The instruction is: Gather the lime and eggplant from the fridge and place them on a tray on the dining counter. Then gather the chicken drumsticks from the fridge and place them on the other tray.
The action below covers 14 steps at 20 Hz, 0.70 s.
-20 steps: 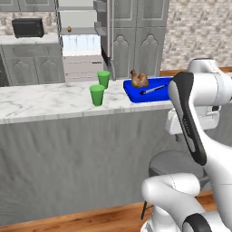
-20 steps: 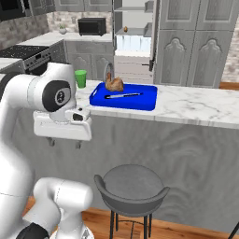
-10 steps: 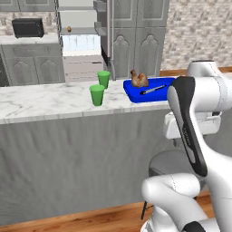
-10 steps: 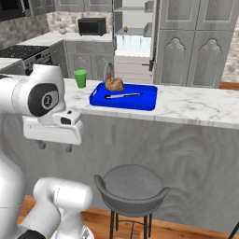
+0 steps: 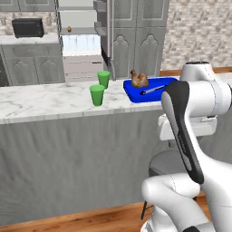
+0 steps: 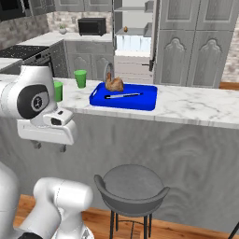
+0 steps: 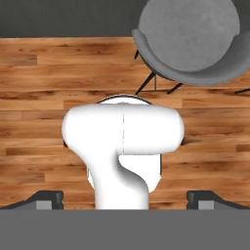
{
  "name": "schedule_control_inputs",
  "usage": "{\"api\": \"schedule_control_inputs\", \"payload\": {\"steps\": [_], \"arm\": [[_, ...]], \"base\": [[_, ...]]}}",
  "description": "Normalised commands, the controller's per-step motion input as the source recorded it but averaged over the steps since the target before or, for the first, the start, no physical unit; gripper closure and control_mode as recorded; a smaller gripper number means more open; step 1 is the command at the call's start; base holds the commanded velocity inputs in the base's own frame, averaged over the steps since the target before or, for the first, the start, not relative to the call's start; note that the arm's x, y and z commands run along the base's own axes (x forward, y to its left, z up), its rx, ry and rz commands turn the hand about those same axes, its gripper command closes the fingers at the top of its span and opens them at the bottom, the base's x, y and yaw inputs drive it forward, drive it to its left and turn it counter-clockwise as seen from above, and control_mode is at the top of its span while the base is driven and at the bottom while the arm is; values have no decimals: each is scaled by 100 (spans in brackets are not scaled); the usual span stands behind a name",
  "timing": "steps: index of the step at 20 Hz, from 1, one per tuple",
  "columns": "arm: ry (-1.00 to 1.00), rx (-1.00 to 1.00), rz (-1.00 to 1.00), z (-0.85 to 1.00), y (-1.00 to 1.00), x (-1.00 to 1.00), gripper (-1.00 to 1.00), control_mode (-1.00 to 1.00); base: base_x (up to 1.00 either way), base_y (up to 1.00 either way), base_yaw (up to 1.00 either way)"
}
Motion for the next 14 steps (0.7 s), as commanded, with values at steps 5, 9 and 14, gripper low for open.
{"api": "schedule_control_inputs", "payload": {"steps": [5,9,14], "arm": [[0,0,0,0,0,-5,-100,-100],[0,0,0,0,0,-1,-100,-100],[0,0,0,0,0,0,-100,100]], "base": [[0,0,0],[0,0,0],[-20,-7,0]]}}
